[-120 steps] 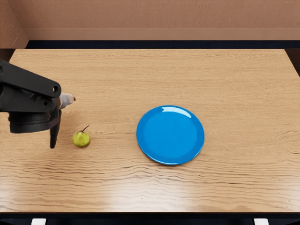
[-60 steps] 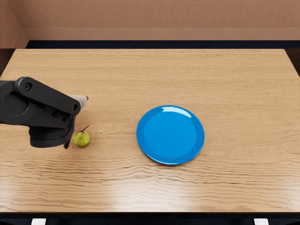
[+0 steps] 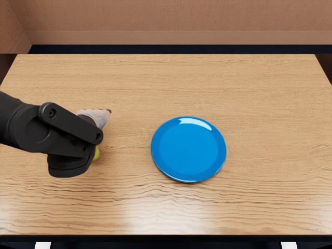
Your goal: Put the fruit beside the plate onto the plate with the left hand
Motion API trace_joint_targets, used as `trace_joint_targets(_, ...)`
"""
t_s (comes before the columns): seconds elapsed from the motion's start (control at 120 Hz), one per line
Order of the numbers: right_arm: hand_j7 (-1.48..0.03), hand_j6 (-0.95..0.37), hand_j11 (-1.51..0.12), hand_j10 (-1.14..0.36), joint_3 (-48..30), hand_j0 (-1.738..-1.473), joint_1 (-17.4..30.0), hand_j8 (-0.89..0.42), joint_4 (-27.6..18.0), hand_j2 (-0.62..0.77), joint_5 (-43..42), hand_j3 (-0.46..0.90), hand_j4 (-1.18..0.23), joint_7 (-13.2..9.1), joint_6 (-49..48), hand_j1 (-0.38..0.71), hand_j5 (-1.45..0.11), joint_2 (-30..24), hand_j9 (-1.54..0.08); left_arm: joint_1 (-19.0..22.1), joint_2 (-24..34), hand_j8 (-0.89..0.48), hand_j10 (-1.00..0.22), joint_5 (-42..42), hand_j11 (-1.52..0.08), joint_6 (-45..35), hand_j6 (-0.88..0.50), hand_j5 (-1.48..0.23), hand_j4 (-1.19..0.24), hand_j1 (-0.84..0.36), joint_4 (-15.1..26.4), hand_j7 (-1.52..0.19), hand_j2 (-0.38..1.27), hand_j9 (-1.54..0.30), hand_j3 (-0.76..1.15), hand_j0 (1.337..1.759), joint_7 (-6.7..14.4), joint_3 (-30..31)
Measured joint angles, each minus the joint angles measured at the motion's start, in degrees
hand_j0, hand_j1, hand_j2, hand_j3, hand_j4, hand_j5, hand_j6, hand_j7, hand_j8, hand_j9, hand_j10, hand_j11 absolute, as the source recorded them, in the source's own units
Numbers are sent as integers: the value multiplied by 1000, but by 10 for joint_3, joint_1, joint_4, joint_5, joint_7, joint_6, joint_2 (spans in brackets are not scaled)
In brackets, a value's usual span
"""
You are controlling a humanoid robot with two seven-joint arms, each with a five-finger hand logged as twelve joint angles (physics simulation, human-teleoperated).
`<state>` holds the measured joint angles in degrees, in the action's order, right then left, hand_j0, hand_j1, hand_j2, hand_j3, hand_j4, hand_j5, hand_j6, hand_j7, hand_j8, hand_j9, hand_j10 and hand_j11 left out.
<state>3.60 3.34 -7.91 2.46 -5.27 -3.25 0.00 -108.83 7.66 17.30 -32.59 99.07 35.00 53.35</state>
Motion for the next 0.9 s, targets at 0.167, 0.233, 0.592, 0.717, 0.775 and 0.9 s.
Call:
trace_joint_targets(0.167,-31,-24,-31,-24,0,-1658,0,-24,0,-5,0,0,-24,0,0,-320,-31,0,-31,15,-1,-1,0,0,0,-7,-1,0,0,349,0,0,0,0,0,1658,0,0)
trace_joint_targets(0.233,-31,-24,-31,-24,0,-1658,0,-24,0,-5,0,0,-24,0,0,-320,-31,0,-31,21,-2,-1,0,0,0,-8,-1,0,0,349,0,0,0,0,0,1658,0,0)
trace_joint_targets(0.592,-31,-24,-31,-24,0,-1658,0,-24,0,-5,0,0,-24,0,0,-320,-31,0,-31,26,10,-1,0,-1,0,-12,-1,0,0,349,0,0,0,0,0,1658,0,4)
trace_joint_targets(0.717,-31,-24,-31,-24,0,-1658,0,-24,0,-5,0,0,-24,0,0,-320,-31,0,-31,26,13,-1,0,-1,0,-14,-1,0,0,349,0,0,0,0,0,1658,0,8)
trace_joint_targets(0.775,-31,-24,-31,-24,0,-1658,0,-24,0,-5,0,0,-24,0,0,-320,-31,0,-31,26,14,-1,0,-2,0,-15,-1,0,0,349,0,0,0,0,0,1658,0,10)
trace_joint_targets(0.9,-31,-24,-31,-24,0,-1658,0,-24,0,-5,0,0,-24,0,0,-320,-31,0,-31,26,15,-2,-2,-2,-2,-19,-2,-2,-2,347,0,-2,1,-2,0,1658,0,13)
